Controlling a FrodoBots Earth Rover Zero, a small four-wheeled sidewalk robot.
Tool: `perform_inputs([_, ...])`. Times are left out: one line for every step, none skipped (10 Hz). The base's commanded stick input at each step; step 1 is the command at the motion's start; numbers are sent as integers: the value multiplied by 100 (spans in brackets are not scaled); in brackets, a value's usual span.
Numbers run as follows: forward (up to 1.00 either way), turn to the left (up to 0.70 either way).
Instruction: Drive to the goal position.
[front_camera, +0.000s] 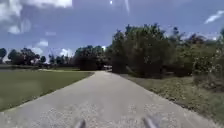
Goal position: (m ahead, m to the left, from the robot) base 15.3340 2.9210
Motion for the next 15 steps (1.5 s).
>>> perform_inputs([50, 0])
perform_inputs([50, 0])
perform_inputs([50, 0])
perform_inputs([50, 0])
perform_inputs([50, 0])
perform_inputs([50, 0])
perform_inputs([50, 0])
perform_inputs([50, 0])
perform_inputs([50, 0])
perform_inputs([50, 0])
perform_inputs([50, 0])
perform_inputs([50, 0])
perform_inputs([50, 0])
perform_inputs([50, 0])
perform_inputs([50, 0])
